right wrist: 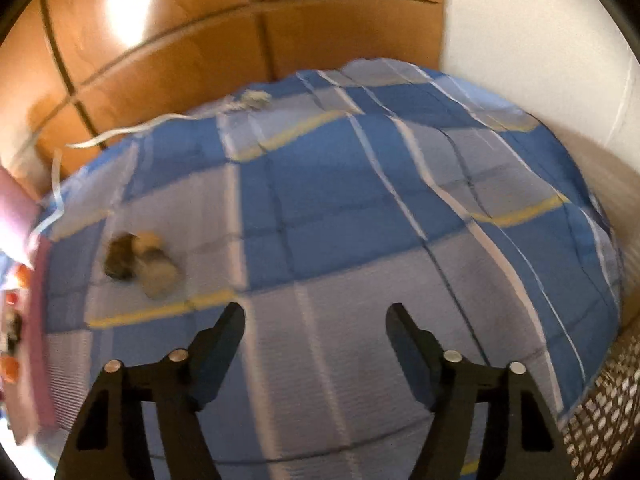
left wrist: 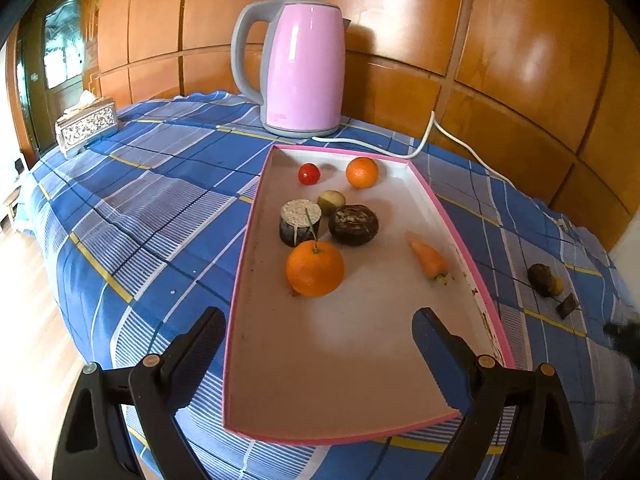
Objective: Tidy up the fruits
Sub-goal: 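Reach the right tool to the second small yellow fruit and close on it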
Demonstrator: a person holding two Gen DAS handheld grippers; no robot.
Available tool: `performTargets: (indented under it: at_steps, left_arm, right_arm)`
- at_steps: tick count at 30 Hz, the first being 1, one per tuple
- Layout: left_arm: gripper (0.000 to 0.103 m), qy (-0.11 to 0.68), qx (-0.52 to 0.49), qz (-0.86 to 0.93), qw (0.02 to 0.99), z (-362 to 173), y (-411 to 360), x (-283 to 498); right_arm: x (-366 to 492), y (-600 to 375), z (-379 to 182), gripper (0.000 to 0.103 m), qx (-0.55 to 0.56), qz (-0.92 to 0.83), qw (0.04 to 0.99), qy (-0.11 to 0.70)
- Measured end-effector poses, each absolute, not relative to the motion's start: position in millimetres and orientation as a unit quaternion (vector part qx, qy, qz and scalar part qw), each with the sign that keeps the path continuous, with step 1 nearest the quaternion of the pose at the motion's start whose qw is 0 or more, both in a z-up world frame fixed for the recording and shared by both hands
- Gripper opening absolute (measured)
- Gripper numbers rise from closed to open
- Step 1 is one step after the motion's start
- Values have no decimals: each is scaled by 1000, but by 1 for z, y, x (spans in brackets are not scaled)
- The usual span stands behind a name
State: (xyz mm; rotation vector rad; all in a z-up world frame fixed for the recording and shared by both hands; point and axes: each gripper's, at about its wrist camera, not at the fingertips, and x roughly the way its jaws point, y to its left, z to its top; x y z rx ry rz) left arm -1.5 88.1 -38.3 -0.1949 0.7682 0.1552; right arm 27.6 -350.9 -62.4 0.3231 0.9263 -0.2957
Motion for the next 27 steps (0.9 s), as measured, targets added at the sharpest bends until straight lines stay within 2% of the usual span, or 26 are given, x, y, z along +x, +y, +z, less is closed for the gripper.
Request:
performTargets:
  at_steps: [1, 3, 6, 13, 20, 27]
  left_arm:
    - [95, 374, -95, 75, 919, -38, 88, -1]
    - [95, 375, -95, 74, 919, -39, 88, -1]
    - [95, 375, -97, 75, 919, -38, 90, -2]
    - [95, 378, -102, 81, 917, -39, 95, -3]
    - [95, 378, -110, 91, 915, -40, 104, -3]
    - [95, 381, -114, 95, 913, -41, 108, -1]
  right_arm:
    - [35, -347, -57, 58, 156, -119, 875, 442]
    - [46, -337, -48, 49, 146, -90, 880, 442]
    - [66, -314, -37, 41, 116, -39, 887, 444]
    - [108, -256, -33, 41, 2, 46, 880, 472]
    - [142, -229, -54, 41, -87, 67, 846, 521]
    - [152, -229, -58, 41, -103, 94, 829, 542]
